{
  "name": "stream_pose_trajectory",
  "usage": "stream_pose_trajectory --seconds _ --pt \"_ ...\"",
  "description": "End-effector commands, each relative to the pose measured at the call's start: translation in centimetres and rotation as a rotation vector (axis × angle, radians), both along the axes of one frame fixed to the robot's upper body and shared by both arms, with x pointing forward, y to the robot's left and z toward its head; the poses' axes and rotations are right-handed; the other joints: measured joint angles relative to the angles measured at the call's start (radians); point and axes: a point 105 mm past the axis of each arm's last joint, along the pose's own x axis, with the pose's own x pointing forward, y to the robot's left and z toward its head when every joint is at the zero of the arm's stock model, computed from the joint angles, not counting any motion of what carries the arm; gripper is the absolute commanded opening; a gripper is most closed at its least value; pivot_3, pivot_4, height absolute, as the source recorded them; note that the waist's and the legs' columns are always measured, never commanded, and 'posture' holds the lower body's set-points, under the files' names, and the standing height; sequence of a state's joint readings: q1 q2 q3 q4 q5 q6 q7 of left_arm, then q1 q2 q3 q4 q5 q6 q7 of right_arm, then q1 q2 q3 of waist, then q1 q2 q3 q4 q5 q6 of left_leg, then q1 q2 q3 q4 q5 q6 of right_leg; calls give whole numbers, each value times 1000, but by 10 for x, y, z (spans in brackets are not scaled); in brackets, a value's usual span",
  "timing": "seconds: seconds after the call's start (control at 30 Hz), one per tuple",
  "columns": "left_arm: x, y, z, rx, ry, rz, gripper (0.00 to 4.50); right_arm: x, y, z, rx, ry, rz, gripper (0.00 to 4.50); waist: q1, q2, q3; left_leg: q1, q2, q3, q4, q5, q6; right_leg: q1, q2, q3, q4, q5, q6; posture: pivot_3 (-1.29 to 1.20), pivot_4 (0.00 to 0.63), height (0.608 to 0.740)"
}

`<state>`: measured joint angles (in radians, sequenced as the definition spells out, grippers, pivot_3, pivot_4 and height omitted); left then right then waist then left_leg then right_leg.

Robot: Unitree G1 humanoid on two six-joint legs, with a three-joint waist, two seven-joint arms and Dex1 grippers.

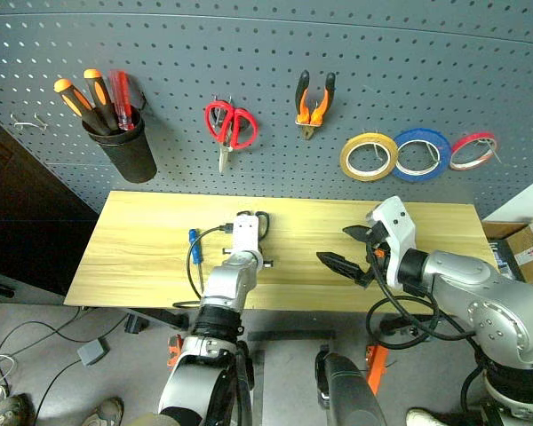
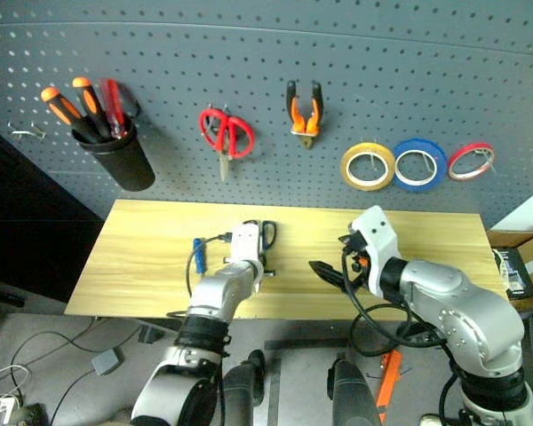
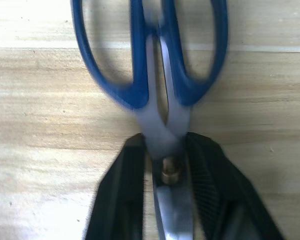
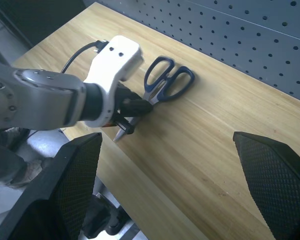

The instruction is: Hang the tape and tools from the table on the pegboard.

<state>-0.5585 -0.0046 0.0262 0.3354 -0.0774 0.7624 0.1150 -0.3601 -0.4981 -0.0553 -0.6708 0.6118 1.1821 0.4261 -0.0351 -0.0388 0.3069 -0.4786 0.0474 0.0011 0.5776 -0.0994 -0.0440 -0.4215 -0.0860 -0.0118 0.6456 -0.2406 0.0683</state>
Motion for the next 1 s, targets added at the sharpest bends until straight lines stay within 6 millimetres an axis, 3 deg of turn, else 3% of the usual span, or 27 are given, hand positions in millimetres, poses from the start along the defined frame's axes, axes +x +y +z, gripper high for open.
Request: stream_pose_trajectory --seconds 0.03,0.27,0.4,0.73,0.87,1.0 --pt "-13 7 -6 -4 0 -79 707 0 -6 10 10 -39 -19 4500 -1 0 0 0 0 0 0 0 0 0 0 0 0 0 0 -139 309 740" --pt "-37 9 26 -43 -169 -291 666 -4 -9 23 6 -104 11 4500 0 0 0 -1 0 0 -2 0 0 -2 0 0 0 2 -5 -134 305 740" --pt "-64 8 71 22 -416 -502 645 -7 -9 39 13 -195 54 4500 0 0 0 -1 1 0 -2 0 0 -2 0 0 -1 -1 -11 -124 304 740" --pt "-84 27 176 174 -870 -534 634 -9 -11 57 -7 -293 115 4500 5 0 0 -2 1 1 -2 0 0 -3 -1 0 -2 -4 -7 -90 302 740" --pt "-77 40 192 156 -916 -447 632 0 -13 65 3 -332 89 4500 5 0 0 -2 0 1 -2 0 0 -2 -1 0 -2 -4 -7 -83 301 740" --pt "-67 41 192 144 -903 -437 631 4 -13 67 -2 -342 84 4500 6 0 0 -3 0 1 -1 0 0 -2 0 -1 -1 -4 -6 -85 303 740"
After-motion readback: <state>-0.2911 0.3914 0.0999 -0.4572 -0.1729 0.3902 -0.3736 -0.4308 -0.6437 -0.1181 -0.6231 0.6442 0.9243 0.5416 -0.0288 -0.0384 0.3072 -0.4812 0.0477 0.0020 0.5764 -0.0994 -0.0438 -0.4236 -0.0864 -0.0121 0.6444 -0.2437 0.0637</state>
